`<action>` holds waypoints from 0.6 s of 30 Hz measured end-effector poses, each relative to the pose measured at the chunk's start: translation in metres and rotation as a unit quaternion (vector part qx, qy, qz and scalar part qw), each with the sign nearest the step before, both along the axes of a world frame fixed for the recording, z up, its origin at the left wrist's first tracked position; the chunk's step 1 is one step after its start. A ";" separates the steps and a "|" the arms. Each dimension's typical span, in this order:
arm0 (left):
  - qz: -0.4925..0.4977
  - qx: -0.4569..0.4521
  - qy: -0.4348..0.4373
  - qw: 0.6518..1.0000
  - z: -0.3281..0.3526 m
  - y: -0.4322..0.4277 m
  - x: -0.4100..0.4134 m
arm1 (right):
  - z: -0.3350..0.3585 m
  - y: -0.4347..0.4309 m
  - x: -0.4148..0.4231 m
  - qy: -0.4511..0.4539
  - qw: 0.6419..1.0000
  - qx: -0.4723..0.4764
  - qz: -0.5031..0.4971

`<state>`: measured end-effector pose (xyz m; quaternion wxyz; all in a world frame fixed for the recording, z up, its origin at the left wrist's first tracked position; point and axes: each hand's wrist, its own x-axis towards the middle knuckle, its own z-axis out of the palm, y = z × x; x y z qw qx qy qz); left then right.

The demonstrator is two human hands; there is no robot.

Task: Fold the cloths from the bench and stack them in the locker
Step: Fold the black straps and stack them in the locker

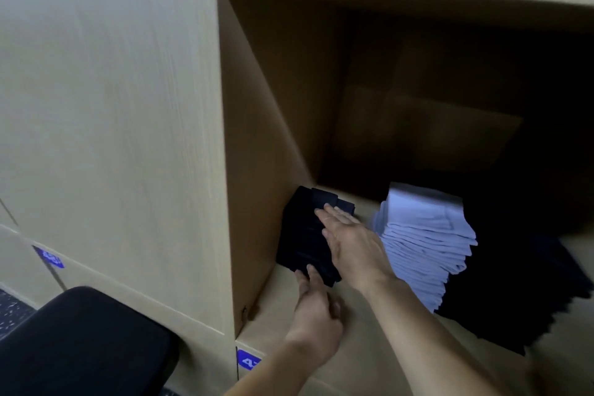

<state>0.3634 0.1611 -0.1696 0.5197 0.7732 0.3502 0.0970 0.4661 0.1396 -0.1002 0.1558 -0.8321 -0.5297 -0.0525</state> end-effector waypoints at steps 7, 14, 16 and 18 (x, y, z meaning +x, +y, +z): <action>-0.016 0.003 0.017 1.000 0.003 0.003 0.002 | 0.000 0.005 0.007 -0.007 1.000 -0.020 0.003; -0.026 0.010 0.034 0.999 0.004 0.008 0.007 | 0.001 0.009 0.010 -0.023 0.998 -0.051 -0.002; -0.029 0.005 0.035 0.999 0.004 0.009 0.005 | 0.002 0.009 0.009 -0.025 0.998 -0.059 -0.007; -0.025 0.002 0.032 0.999 0.006 0.009 0.001 | 0.004 0.009 0.008 -0.030 0.997 -0.065 -0.011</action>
